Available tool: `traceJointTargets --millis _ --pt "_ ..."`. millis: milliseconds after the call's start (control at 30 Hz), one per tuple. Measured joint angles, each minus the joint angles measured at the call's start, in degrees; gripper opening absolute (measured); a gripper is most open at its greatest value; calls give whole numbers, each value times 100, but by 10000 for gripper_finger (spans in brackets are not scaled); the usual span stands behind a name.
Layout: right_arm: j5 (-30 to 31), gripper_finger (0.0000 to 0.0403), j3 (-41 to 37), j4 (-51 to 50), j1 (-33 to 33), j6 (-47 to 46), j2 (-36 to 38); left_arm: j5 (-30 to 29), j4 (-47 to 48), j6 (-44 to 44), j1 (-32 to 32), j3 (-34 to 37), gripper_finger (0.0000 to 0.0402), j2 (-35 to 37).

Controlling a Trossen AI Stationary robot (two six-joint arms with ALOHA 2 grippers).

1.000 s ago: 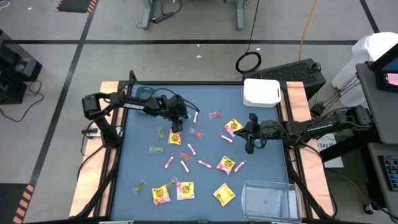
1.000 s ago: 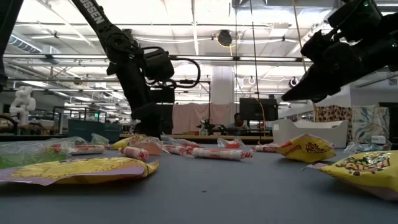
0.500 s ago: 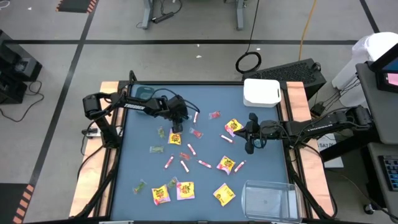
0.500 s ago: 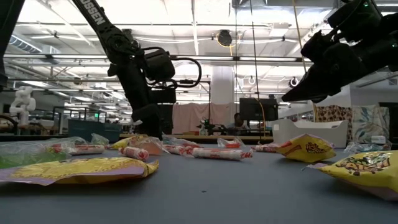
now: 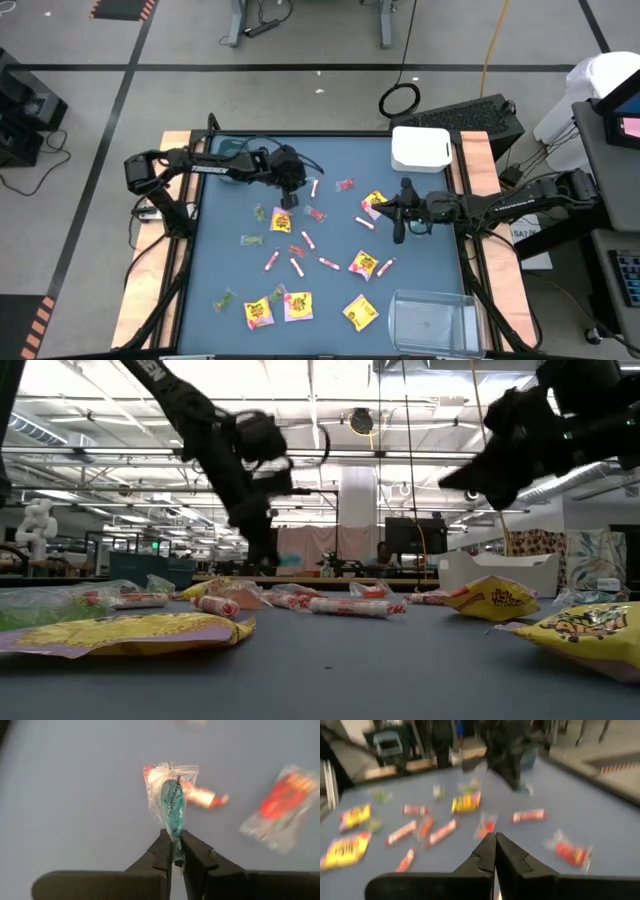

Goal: Sort candy
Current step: Put the blue gummy into the white bin

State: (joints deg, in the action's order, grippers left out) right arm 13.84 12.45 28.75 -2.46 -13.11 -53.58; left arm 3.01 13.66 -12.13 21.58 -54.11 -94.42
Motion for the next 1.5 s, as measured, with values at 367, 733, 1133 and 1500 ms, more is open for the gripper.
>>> traceJointTargets --millis 367,733,1133,1500 --pt "554 113 924 236 11 1377 -444 164 -1385 -82 -611 -290 29 643" --pt "980 239 2171 326 175 1876 -1808 166 -2340 -393 -1012 -290 29 637" --pt "955 244 2498 533 170 1732 -2400 148 -2341 -1066 -1501 -290 29 636" --pt "94 170 2498 465 171 1531 -2400 145 -2387 -1088 -1534 -290 29 637"
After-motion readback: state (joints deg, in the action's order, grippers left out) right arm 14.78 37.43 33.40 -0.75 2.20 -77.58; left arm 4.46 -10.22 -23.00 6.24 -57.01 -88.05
